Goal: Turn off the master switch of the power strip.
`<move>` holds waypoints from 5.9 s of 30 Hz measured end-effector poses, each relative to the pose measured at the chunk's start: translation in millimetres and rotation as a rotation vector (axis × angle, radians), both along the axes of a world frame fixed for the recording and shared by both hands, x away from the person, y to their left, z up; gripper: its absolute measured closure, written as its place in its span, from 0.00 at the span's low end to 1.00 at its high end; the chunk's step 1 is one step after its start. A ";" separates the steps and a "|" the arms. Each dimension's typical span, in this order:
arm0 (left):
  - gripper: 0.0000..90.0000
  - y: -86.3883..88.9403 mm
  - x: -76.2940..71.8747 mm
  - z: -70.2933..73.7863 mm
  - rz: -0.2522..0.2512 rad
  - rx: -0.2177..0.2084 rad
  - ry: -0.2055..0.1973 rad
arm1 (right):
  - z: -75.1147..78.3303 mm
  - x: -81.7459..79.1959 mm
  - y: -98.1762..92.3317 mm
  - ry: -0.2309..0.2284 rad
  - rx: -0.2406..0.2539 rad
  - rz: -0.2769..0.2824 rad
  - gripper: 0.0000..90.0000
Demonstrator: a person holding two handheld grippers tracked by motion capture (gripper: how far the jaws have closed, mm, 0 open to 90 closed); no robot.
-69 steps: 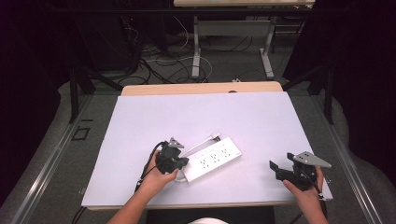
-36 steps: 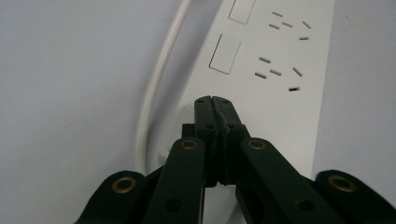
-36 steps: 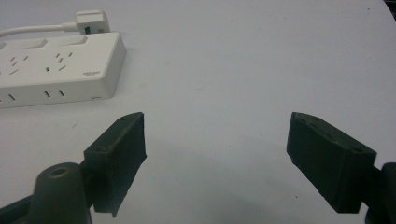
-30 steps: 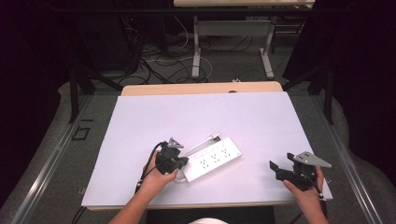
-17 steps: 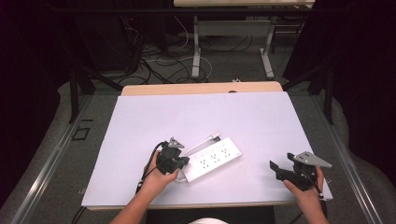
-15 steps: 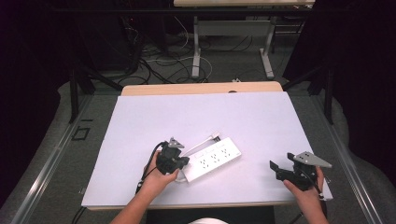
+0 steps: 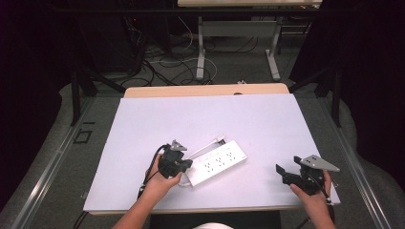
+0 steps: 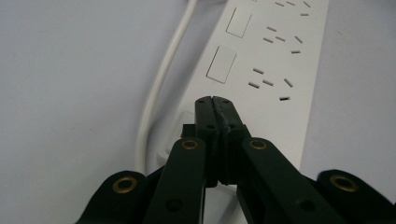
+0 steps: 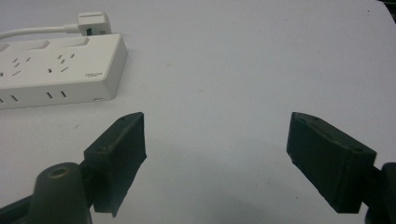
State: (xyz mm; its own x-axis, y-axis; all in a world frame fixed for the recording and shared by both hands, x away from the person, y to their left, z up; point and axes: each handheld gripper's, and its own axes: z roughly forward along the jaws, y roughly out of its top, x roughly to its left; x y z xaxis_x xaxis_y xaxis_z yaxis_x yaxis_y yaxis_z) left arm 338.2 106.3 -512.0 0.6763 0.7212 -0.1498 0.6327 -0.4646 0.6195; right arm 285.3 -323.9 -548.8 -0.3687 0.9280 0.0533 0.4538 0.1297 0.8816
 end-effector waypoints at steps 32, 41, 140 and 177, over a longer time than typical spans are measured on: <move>0.80 17.3 1.6 15.6 0.086 -0.069 -0.033 | 1.1 0.6 -0.6 -0.010 -0.006 0.000 0.21; 0.69 21.5 3.1 13.1 0.114 -0.084 -0.061 | 2.2 -0.2 -0.5 -0.001 0.002 -0.009 0.21; 0.01 168.1 -15.7 -12.0 0.514 -0.175 -0.277 | 3.1 -0.1 -0.6 -0.012 -0.004 -0.018 0.21; 0.01 185.1 -11.6 -42.3 0.557 -0.136 -0.235 | 1.2 1.0 -2.4 -0.007 -0.005 -0.016 0.21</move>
